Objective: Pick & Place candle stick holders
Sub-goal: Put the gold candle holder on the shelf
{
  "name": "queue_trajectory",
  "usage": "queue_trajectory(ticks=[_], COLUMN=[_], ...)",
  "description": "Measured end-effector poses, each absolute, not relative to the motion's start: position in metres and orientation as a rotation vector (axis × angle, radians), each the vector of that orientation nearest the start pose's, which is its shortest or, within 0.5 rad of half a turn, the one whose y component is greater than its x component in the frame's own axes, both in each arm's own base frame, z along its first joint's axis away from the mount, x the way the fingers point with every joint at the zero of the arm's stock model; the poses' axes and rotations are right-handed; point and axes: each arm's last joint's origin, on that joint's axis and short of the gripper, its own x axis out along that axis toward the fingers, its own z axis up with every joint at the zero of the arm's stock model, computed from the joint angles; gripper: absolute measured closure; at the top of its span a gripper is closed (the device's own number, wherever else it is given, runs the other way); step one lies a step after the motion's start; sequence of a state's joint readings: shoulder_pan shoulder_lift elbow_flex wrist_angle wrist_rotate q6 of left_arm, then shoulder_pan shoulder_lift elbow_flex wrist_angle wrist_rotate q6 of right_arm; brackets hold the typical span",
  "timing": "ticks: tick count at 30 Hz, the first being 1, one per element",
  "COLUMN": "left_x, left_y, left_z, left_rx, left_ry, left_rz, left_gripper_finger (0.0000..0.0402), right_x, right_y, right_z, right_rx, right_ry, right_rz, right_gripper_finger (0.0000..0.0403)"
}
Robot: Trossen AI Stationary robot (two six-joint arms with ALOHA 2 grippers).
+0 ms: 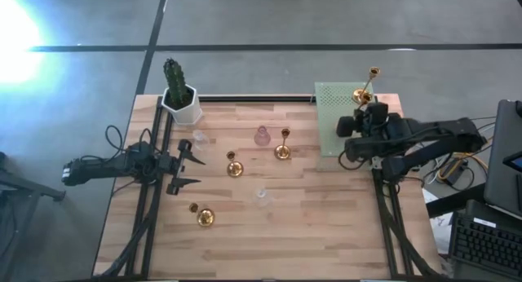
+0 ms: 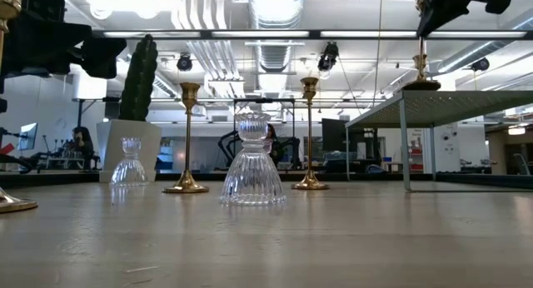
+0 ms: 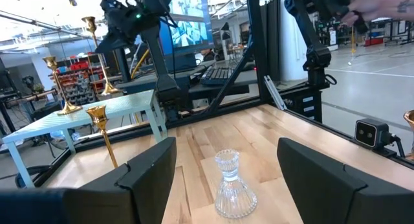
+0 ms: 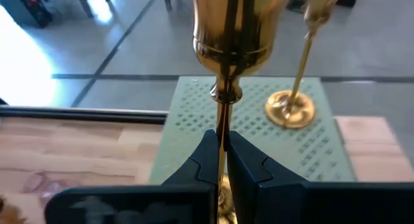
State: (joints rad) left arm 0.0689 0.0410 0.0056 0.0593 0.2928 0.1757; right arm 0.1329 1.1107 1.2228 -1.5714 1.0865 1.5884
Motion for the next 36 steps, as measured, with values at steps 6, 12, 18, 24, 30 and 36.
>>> queue_trajectory(ticks=[6,12,18,24,30,36], left_x=[0.099,0.099,0.099,0.099,0.099,0.099], left_y=[-0.002,-0.002,-0.002,-0.002,-0.002,-0.002], left_z=[0.168,0.168,0.168,0.168,0.168,0.168], left_rx=[0.179,0.179,0.179,0.179,0.179,0.179], left_ry=[-0.043,-0.043,-0.043,-0.043,-0.042,-0.042], left_rz=[-0.222,-0.221,-0.222,-0.222,-0.221,-0.221], left_gripper_finger=[0.0128,0.0128,0.0128,0.0128,0.0128,0.0128], right_x=[0.146,0.144,0.14,0.138,0.132,0.125], right_y=[-0.021,-0.039,-0.049,-0.051,-0.05,-0.05], right_z=[0.347,0.347,0.339,0.319,0.304,0.304], right_rx=[0.402,0.383,0.405,0.413,0.435,0.443], right_ry=[0.361,0.349,0.334,0.276,0.23,0.203], right_rz=[-1.456,-1.575,-1.66,-1.721,-1.752,-1.76], right_gripper_finger=[0.0394,0.0394,0.0394,0.0394,0.0394,0.0394])
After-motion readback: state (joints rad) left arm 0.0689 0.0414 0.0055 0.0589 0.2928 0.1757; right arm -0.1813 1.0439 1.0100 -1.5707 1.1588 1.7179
